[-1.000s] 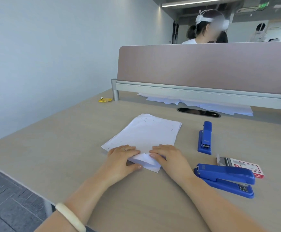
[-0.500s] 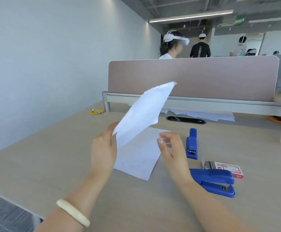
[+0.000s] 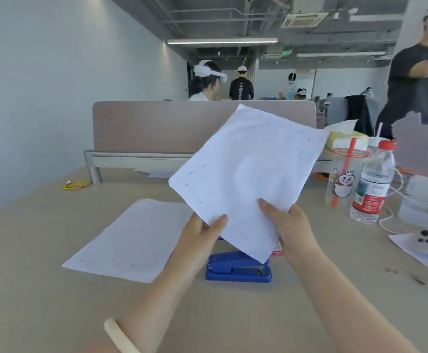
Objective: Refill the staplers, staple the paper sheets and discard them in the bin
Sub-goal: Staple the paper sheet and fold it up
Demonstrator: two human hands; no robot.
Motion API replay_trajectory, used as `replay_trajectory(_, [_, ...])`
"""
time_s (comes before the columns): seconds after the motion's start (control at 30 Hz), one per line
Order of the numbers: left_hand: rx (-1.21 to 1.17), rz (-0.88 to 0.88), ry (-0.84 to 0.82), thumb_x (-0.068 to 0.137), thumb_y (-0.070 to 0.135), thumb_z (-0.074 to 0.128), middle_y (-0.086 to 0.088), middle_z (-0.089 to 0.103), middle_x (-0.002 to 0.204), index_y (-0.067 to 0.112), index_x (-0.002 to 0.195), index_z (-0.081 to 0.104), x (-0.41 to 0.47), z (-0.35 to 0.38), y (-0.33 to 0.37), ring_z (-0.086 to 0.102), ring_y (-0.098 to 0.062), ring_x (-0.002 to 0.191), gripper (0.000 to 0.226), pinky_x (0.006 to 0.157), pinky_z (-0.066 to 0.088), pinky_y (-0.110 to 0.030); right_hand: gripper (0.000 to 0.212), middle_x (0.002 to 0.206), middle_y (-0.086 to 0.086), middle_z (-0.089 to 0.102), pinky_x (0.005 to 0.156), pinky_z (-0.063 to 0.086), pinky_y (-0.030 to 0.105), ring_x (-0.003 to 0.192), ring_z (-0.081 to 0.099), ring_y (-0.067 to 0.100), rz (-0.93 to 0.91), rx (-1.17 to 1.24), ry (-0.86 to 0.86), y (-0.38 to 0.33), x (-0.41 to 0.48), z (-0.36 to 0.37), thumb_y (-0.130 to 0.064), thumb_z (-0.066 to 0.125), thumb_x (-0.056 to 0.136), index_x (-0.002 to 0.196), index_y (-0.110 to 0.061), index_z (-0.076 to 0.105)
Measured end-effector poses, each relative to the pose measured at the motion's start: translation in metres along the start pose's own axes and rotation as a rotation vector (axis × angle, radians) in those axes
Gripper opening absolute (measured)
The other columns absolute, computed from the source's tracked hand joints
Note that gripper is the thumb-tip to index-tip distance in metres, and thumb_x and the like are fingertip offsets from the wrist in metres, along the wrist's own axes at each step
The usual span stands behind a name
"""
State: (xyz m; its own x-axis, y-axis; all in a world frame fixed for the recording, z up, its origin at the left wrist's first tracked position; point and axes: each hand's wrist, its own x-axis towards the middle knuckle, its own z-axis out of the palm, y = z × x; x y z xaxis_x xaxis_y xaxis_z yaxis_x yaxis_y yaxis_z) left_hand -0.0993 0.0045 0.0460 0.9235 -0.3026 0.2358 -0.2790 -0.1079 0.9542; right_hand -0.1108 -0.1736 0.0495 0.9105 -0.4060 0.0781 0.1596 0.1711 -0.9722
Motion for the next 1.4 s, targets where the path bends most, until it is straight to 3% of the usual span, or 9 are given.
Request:
replay_trajectory(0.1, [0.644, 0.051, -0.270, 0.077, 0.053, 0.059, 0.031, 0.058, 0.105, 0.048, 0.108, 0.053, 0.001, 0.018, -0.007, 0.052, 0.008, 0.091, 0.033, 0.076, 0.040, -0.006, 0.011, 0.093, 0.002, 0.071, 0.083, 0.054, 0.039, 0.086, 0.067, 0.023, -0.010, -0.086, 0.203, 0.010, 0.006, -0.042, -0.020, 0.069, 0.079, 0.087, -0.018, 0.063])
replay_trajectory(0.2, [0.978, 0.205, -0.296, 0.083, 0.041, 0.058, 0.014, 0.057, 0.084, 0.030, 0.109, 0.054, -0.004, 0.029, -0.012, 0.045, 0.000, 0.066, 0.029, 0.060, 0.036, -0.008, 0.007, 0.089, 0.001, 0.067, 0.073, 0.049, 0.032, 0.082, 0.062, 0.022, -0.010, -0.116, 0.305, 0.028, 0.004, -0.069, -0.016, 0.065, 0.082, 0.086, -0.018, 0.060])
replay_trajectory(0.4, [0.898, 0.240, -0.221, 0.085, 0.030, 0.058, 0.017, 0.046, 0.067, 0.029, 0.093, 0.051, -0.003, 0.035, -0.026, 0.048, -0.005, 0.063, 0.010, 0.068, 0.034, -0.001, 0.010, 0.084, 0.000, 0.064, 0.076, 0.049, 0.034, 0.085, 0.061, 0.026, 0.069, -0.180, 0.322, 0.051, 0.008, -0.079, -0.020, 0.062, 0.084, 0.092, -0.014, 0.058])
replay_trajectory(0.57, [0.869, 0.200, -0.228, 0.081, 0.032, 0.061, 0.011, 0.058, 0.080, 0.030, 0.093, 0.053, 0.001, 0.037, -0.044, 0.053, -0.008, 0.068, 0.015, 0.060, 0.039, -0.018, 0.009, 0.080, -0.003, 0.062, 0.065, 0.047, 0.030, 0.079, 0.060, 0.021, 0.094, -0.224, 0.297, 0.048, 0.007, -0.080, -0.019, 0.059, 0.085, 0.093, -0.014, 0.057])
replay_trajectory(0.7, [0.870, 0.215, -0.178, 0.080, 0.032, 0.060, 0.009, 0.057, 0.080, 0.025, 0.086, 0.050, 0.005, 0.043, -0.052, 0.053, -0.011, 0.070, 0.014, 0.062, 0.042, -0.026, 0.022, 0.098, 0.010, 0.069, 0.085, 0.052, 0.042, 0.093, 0.064, 0.030, 0.175, -0.291, 0.214, 0.047, 0.003, -0.084, -0.019, 0.061, 0.082, 0.103, -0.010, 0.061])
replay_trajectory(0.97, [0.788, 0.081, -0.251, 0.081, 0.060, 0.046, 0.011, 0.057, 0.102, 0.031, 0.112, 0.051, 0.014, 0.048, -0.037, 0.055, -0.011, 0.090, 0.042, 0.077, 0.044, -0.028, 0.017, 0.097, 0.015, 0.068, 0.077, 0.051, 0.037, 0.094, 0.064, 0.032, 0.240, -0.326, 0.146, 0.044, -0.004, -0.083, -0.012, 0.057, 0.080, 0.097, -0.009, 0.061])
replay_trajectory(1.07, [0.684, 0.105, -0.166, 0.089, 0.052, 0.038, 0.007, 0.057, 0.113, 0.026, 0.113, 0.054, 0.035, 0.060, -0.027, 0.054, -0.011, 0.096, 0.038, 0.080, 0.039, -0.026, 0.009, 0.092, 0.014, 0.067, 0.075, 0.051, 0.037, 0.091, 0.064, 0.034, 0.235, -0.322, 0.134, 0.043, -0.006, -0.083, -0.010, 0.056, 0.080, 0.087, -0.012, 0.061])
replay_trajectory(1.17, [0.668, 0.098, -0.214, 0.094, 0.045, 0.034, 0.004, 0.051, 0.126, 0.026, 0.120, 0.052, 0.054, 0.081, -0.026, 0.047, -0.015, 0.118, 0.037, 0.097, 0.038, -0.035, 0.011, 0.096, 0.019, 0.069, 0.078, 0.051, 0.040, 0.093, 0.065, 0.036, 0.242, -0.336, 0.140, 0.042, -0.009, -0.083, -0.009, 0.056, 0.079, 0.088, -0.008, 0.062])
replay_trajectory(1.4, [0.806, -0.022, -0.262, 0.098, 0.036, 0.023, -0.003, 0.023, 0.153, 0.025, 0.144, 0.023, 0.066, 0.103, -0.040, 0.012, -0.023, 0.143, 0.047, 0.115, 0.013, -0.041, 0.019, 0.093, 0.014, 0.069, 0.059, 0.044, 0.028, 0.078, 0.062, 0.027, 0.267, -0.379, 0.080, 0.043, -0.016, -0.083, -0.010, 0.059, 0.078, 0.096, -0.005, 0.064])
